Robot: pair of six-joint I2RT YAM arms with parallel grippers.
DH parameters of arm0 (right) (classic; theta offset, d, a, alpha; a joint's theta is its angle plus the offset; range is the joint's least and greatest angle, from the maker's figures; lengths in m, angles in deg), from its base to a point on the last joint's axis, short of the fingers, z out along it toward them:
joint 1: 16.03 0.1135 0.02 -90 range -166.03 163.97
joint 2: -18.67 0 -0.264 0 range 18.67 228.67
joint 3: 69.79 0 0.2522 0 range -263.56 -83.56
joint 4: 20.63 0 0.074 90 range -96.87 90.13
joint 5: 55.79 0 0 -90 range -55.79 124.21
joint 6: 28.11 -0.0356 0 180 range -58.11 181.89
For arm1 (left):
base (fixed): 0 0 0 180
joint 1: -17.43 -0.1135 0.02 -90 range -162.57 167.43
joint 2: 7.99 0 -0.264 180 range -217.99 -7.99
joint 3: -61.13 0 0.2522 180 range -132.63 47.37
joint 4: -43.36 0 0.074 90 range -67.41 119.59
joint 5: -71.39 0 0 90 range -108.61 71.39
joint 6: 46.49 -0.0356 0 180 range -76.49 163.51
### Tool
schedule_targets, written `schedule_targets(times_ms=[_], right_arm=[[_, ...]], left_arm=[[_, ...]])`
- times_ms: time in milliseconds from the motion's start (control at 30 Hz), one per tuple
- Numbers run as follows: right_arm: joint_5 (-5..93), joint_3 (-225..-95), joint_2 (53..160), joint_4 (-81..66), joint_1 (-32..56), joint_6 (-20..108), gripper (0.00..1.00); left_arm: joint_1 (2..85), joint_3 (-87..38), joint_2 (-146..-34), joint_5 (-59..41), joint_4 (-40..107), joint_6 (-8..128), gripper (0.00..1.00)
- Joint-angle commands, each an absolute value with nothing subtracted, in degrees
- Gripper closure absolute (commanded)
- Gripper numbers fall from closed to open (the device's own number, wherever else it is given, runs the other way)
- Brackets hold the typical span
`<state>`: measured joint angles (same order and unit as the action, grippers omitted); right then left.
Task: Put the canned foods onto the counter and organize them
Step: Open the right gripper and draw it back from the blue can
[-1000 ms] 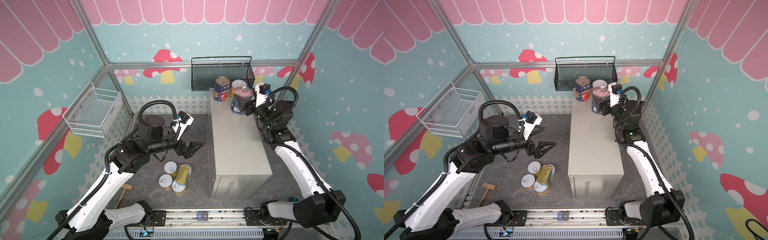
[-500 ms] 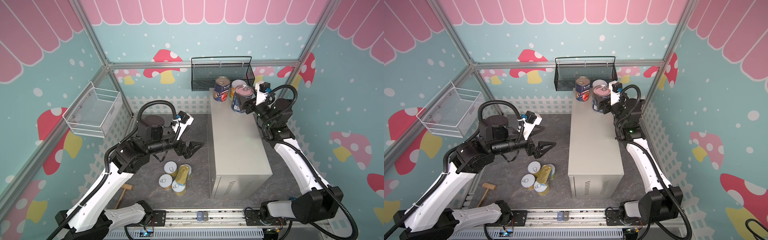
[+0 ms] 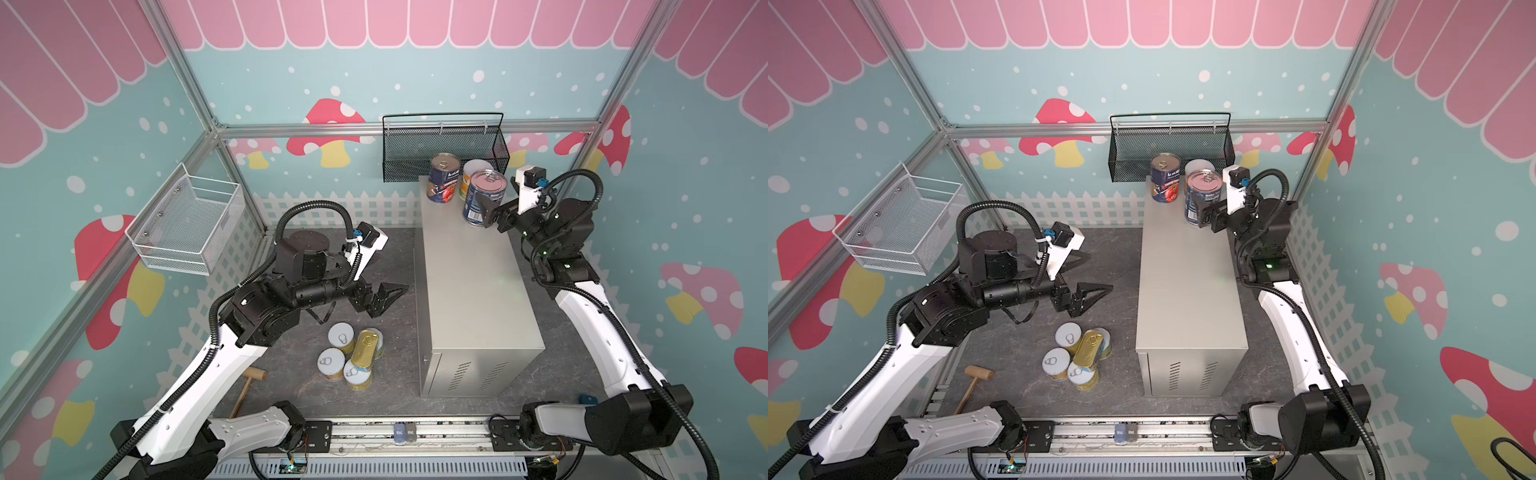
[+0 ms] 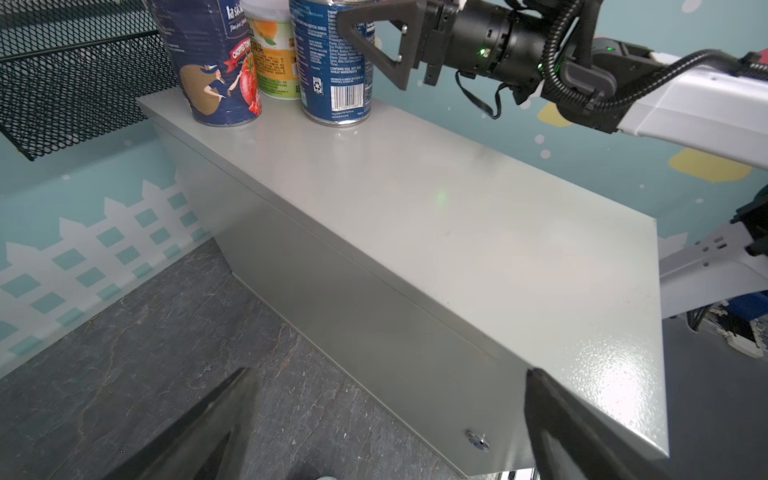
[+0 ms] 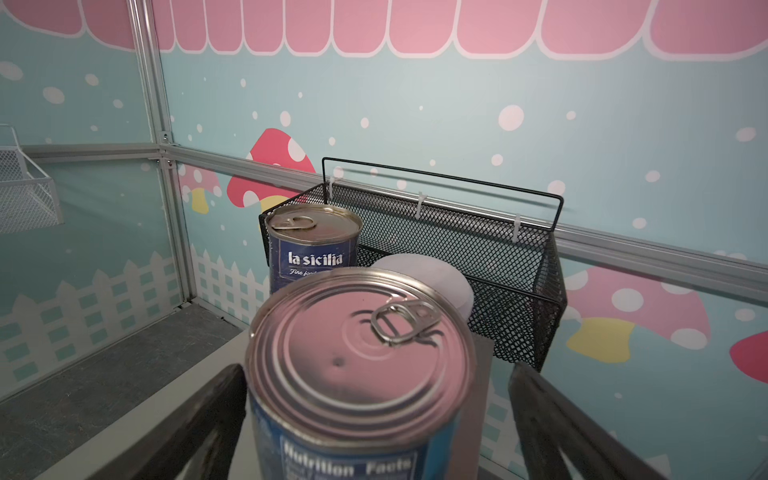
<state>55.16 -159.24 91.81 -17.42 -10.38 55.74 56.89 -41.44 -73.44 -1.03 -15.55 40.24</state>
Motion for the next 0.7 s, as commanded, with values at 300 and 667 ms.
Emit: schedule_targets(times_ms=[300, 667], right_arm=[[66.5, -153.3, 84.3, -15.3, -24.3, 46.0, 0.01], [66.8, -152.4, 90.7, -12.0, -24.6, 48.0, 0.01]], left_arm=[[61.7, -47.6, -77.8, -3.3, -16.5, 39.0, 0.01], [66.9, -50.1, -80.8, -8.2, -16.6, 39.3, 0.01]])
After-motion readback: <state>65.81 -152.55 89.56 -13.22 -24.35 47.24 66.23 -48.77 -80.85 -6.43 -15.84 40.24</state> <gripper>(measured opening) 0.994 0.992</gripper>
